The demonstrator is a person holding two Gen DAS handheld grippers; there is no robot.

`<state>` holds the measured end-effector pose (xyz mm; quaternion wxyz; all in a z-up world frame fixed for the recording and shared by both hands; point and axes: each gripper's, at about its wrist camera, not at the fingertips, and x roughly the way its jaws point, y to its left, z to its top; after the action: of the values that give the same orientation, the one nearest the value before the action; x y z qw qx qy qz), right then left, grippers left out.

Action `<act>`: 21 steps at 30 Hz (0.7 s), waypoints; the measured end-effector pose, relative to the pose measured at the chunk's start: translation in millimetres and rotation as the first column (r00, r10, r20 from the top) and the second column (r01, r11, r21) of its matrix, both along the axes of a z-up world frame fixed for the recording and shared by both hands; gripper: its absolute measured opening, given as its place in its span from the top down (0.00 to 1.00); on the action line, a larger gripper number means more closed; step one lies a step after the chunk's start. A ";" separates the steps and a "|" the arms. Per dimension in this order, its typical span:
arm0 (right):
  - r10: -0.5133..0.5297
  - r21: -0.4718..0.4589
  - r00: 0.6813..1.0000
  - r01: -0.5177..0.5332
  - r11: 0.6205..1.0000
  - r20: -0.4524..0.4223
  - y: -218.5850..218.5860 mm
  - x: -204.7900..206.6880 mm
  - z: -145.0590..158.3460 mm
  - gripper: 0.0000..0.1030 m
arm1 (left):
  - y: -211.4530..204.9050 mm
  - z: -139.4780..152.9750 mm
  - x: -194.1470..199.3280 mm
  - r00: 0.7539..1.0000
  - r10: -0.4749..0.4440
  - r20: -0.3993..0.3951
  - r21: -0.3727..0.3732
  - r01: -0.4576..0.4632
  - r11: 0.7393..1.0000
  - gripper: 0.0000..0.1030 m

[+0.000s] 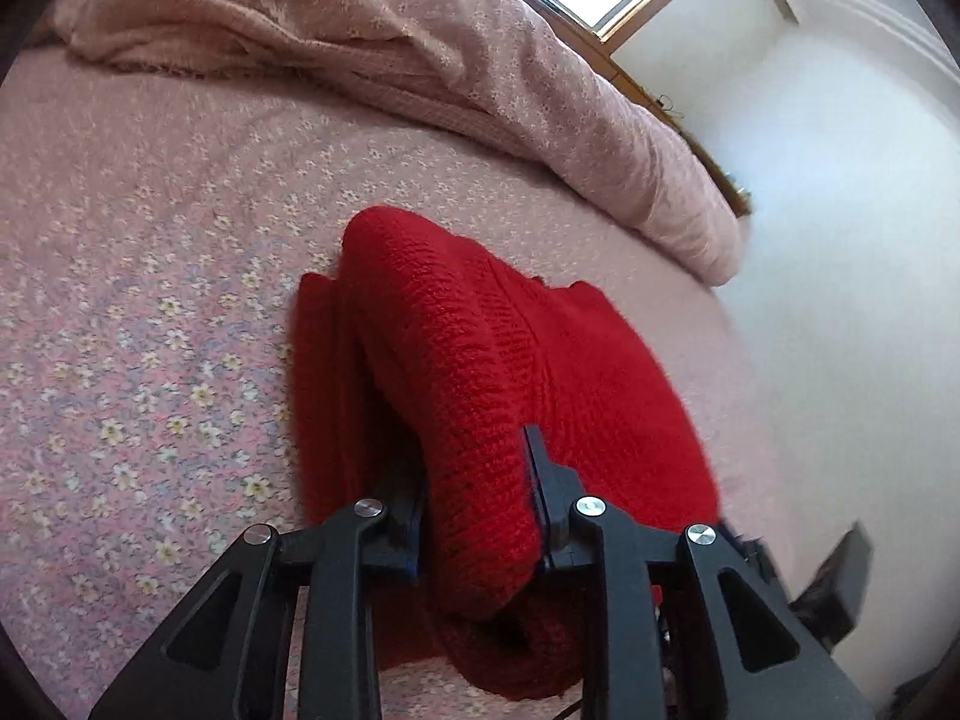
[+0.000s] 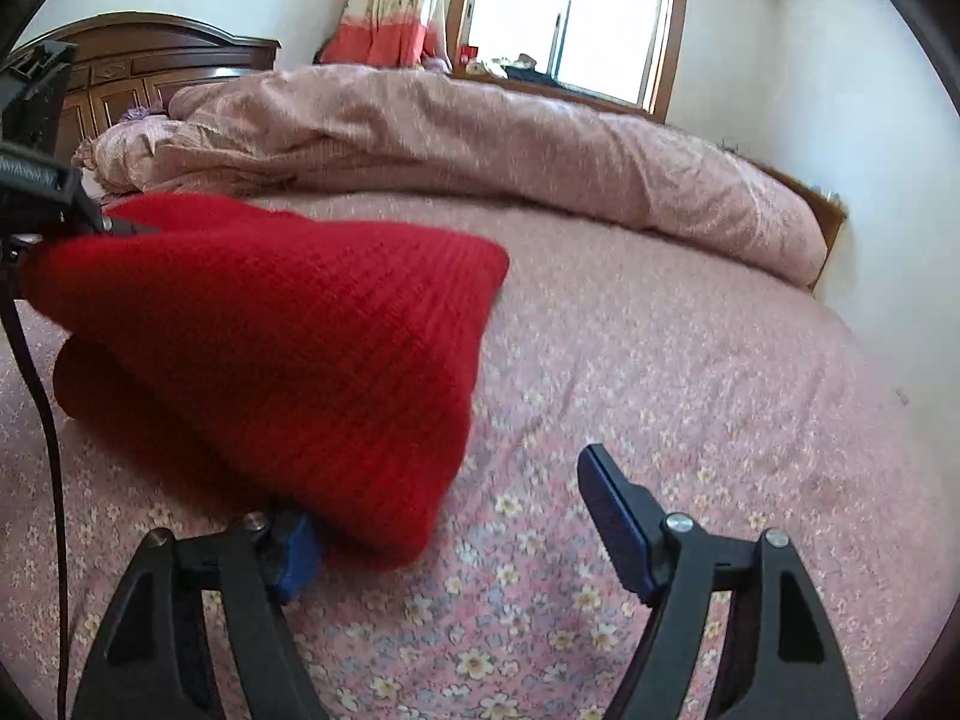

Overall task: Fold small clothes
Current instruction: 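Lower the folded side onto the cardigan and open the left tool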

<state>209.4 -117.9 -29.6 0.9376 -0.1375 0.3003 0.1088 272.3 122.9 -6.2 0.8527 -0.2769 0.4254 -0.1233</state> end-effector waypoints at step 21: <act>-0.204 0.009 0.959 0.210 0.978 -0.199 -80.2 -12.0 -9.5 0.73 | 10.0 17.3 -37.6 0.998 0.068 -0.004 0.075 -0.067 0.995 0.78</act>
<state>197.5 -198.1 -39.1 0.9115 -0.0795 0.4025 0.0276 234.7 133.0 11.1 0.8647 -0.2596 0.4231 -0.0776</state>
